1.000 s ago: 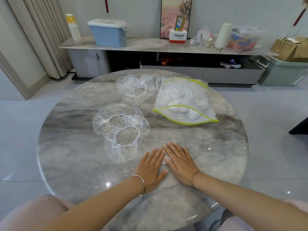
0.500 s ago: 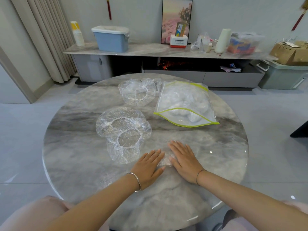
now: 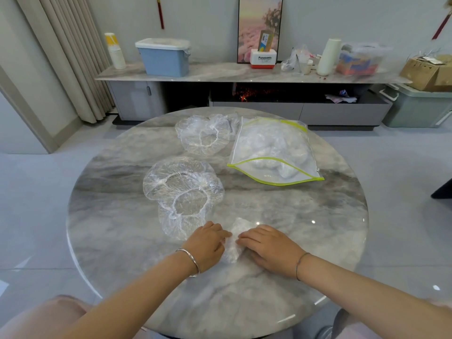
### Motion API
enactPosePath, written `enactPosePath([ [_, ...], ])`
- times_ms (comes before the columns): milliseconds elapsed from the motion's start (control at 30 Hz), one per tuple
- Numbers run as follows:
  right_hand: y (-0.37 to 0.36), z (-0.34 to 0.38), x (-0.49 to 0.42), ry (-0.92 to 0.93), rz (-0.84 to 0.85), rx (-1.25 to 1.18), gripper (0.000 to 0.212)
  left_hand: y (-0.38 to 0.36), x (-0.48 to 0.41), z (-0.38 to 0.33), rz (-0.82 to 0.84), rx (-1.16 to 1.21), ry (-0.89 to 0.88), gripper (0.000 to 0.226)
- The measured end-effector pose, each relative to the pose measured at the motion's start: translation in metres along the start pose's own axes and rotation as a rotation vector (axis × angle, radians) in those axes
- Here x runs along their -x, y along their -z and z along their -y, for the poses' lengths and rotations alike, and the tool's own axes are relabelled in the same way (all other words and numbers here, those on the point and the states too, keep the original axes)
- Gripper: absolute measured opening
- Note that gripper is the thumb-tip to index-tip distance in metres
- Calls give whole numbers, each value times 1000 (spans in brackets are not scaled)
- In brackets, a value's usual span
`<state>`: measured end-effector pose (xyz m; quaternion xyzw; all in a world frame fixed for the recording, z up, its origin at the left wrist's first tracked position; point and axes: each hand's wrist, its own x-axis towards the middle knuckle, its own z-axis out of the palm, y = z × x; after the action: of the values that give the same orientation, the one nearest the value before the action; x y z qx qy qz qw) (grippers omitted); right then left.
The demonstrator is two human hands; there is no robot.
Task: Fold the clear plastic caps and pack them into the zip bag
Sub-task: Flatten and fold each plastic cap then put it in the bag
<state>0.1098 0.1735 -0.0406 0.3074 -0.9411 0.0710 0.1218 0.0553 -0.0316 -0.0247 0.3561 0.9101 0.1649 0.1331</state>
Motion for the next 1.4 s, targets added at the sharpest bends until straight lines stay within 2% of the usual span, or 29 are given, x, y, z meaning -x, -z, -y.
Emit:
enactPosePath([
  [167, -8, -4, -8, 53, -42, 82, 25, 2, -4, 0, 85, 210, 76, 45],
  [267, -8, -5, -8, 7, -25, 25, 18, 4, -4, 2, 104, 269, 118, 43],
  [400, -2, 1, -5, -300, 6, -314, 17, 8, -3, 4, 91, 198, 41, 66],
  [500, -1, 3, -4, -504, 4, -550, 16, 3, -8, 7, 42, 136, 41, 49],
  [600, -5, 5, -4, -605, -40, -692, 10, -5, -15, 7, -54, 149, 118, 41],
  [667, -8, 6, -5, -619, -85, -657, 9, -9, -20, 6, -117, 175, 183, 34],
  [733, -9, 5, -7, -657, -136, -562, 11, -11, -25, 3, -123, 169, 222, 36],
  [833, -8, 5, -9, -755, -85, -449, 22, -10, -27, -3, -131, 159, 228, 36],
  [933, -6, 6, -10, -801, -20, -395, 27, -9, -25, -8, -281, 77, 111, 27],
  [1000, -6, 6, -11, -821, -13, -396, 31, -10, -22, -11, -371, -35, -29, 39],
  [1100, -8, 7, -10, -826, -40, -410, 28, -16, -14, -20, -361, -178, -230, 49],
  [1133, -9, 7, -8, -816, -64, -417, 25, -21, -12, -21, -328, -239, -242, 53],
  [1233, -9, 6, -2, -694, -153, -387, 16, -25, -3, -22, -169, -319, -135, 74],
  [1333, -7, 7, 3, -450, -111, -310, 41, -33, -1, -12, -8, -296, -137, 98],
  [1400, -7, 12, 6, -332, -65, -280, 45, -38, -2, -7, 38, -296, -132, 100],
])
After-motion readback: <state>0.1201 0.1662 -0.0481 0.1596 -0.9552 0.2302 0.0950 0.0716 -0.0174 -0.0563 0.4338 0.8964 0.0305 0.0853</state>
